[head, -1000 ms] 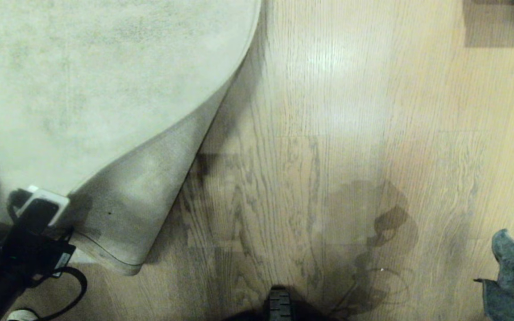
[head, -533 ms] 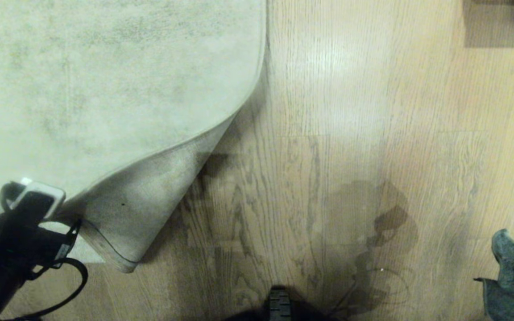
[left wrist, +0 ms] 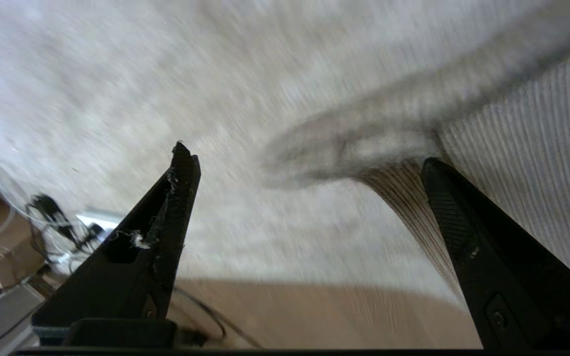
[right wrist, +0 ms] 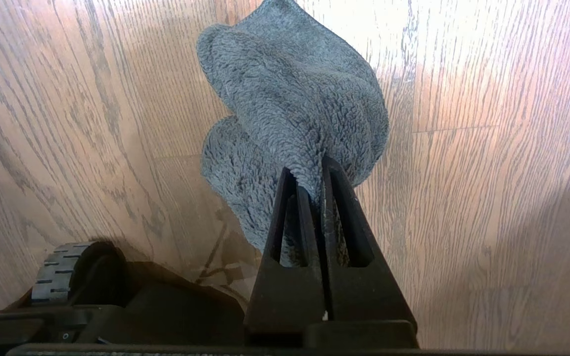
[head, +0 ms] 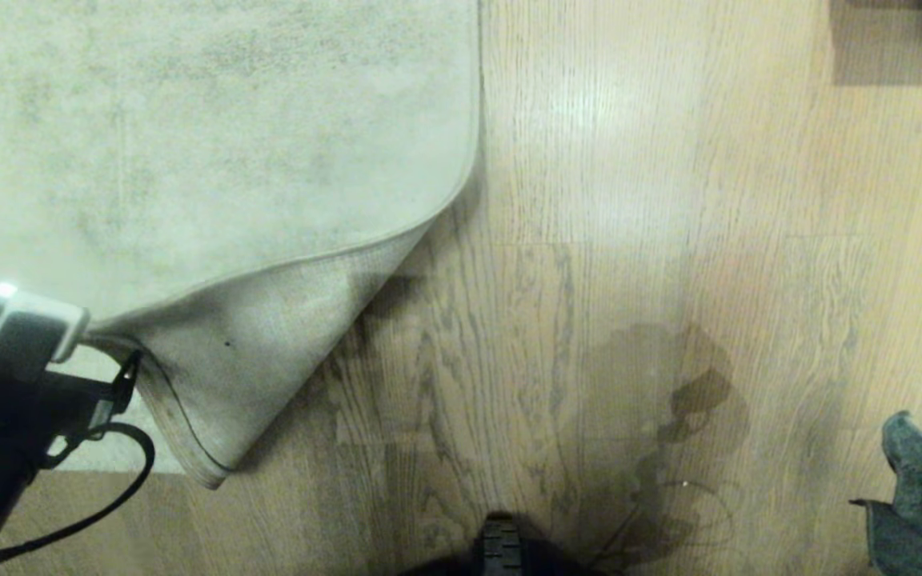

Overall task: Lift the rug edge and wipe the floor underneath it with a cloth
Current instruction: Lay down the carpet

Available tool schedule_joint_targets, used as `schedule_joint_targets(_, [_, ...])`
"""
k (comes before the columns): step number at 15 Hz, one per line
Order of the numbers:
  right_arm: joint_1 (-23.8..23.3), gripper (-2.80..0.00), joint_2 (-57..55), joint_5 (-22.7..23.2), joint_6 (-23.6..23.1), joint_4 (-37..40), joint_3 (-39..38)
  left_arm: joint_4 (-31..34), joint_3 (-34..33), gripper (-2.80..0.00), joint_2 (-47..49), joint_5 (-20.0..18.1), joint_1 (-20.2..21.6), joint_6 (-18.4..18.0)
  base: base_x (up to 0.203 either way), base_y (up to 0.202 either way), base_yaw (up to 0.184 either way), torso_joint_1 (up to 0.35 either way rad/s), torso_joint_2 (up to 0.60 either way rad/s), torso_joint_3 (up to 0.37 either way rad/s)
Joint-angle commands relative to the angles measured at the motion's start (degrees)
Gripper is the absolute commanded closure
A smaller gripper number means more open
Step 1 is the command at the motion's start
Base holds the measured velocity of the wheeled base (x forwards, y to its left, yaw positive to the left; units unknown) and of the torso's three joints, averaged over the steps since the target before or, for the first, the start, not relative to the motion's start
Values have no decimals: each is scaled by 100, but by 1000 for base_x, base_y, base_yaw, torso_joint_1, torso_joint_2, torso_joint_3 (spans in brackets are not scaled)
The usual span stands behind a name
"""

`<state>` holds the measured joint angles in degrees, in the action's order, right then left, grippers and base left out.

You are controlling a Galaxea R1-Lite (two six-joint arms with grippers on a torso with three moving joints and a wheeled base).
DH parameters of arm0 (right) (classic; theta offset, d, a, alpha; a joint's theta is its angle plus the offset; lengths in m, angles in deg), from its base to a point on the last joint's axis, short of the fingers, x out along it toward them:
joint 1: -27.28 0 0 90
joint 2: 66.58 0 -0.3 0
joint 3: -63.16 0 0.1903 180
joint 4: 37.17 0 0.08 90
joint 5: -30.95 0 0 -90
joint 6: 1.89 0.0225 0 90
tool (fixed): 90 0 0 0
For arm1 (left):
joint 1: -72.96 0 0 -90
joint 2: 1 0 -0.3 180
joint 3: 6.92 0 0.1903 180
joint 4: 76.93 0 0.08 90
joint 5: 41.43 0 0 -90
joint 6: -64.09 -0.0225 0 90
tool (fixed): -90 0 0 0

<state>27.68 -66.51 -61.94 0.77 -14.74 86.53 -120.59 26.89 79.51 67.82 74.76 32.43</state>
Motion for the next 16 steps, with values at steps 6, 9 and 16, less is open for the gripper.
schedule_joint_targets(6, [4, 0, -7, -1, 2, -3, 0, -1193, -10, -280, -9, 294, 30, -16, 0, 0, 0, 0, 0, 0])
schedule_joint_targets(9, [4, 0, -7, -1, -1, -3, 0, -1658, -57, -280, -9, 480, 38, -16, 0, 0, 0, 0, 0, 0])
schedule_joint_targets(16, [4, 0, -7, -1, 4, -3, 0, -1963, -117, -280, -9, 703, 25, -33, 0, 0, 0, 0, 0, 0])
